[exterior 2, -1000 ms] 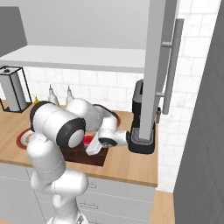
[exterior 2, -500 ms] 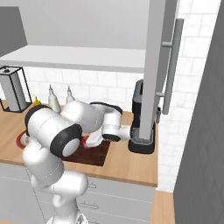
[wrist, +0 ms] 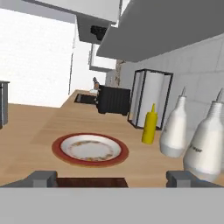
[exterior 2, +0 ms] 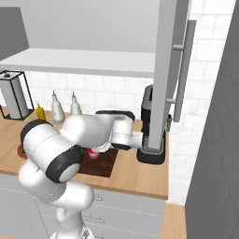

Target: From the different types of pastries on the counter, select a croissant and place it on the cutting board. Then retrieve a jar of jam from the cabinet and place it alongside the croissant on the cutting board.

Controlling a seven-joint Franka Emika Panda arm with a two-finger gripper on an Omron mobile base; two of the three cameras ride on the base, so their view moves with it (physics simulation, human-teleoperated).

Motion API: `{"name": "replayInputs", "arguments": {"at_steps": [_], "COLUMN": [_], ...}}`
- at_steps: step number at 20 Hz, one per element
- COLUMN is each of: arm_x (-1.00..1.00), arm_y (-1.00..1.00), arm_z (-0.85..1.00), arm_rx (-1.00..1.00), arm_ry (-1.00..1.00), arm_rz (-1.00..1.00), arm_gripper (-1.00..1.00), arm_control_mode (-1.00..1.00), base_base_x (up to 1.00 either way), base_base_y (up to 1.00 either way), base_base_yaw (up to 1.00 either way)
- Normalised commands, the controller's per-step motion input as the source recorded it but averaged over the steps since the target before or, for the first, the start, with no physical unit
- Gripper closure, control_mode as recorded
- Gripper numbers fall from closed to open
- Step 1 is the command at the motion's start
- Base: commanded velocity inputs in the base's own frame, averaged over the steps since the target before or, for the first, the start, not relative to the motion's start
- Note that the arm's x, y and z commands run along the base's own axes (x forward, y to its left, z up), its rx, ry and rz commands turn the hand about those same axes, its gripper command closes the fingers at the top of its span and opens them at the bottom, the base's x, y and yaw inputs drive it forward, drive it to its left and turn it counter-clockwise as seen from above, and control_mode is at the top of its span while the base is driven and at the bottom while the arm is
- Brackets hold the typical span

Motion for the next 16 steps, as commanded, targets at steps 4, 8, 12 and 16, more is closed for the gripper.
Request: {"name": "replayInputs", "arguments": {"at_steps": [4,8,12,16], "arm_x": [-0.53,-0.46,-0.16,-0.26], "arm_y": [-0.17,-0.06,-0.14,-0.22], "arm_z": [0.5,0.59,0.52,0.42], "arm_rx": [-0.02,0.0,-0.03,-0.08], "arm_ry": [-0.29,-0.01,-0.27,-0.2], "arm_rz": [0.06,0.0,0.04,0.1], "arm_gripper": [-1.0,-1.0,-1.0,-1.0], "arm_control_mode": [-1.0,-1.0,-1.0,-1.0], "base_base_x": [0.0,0.0,0.0,0.0], "base_base_y": [0.0,0.0,0.0,0.0], "base_base_yaw": [0.0,0.0,0.0,0.0]}}
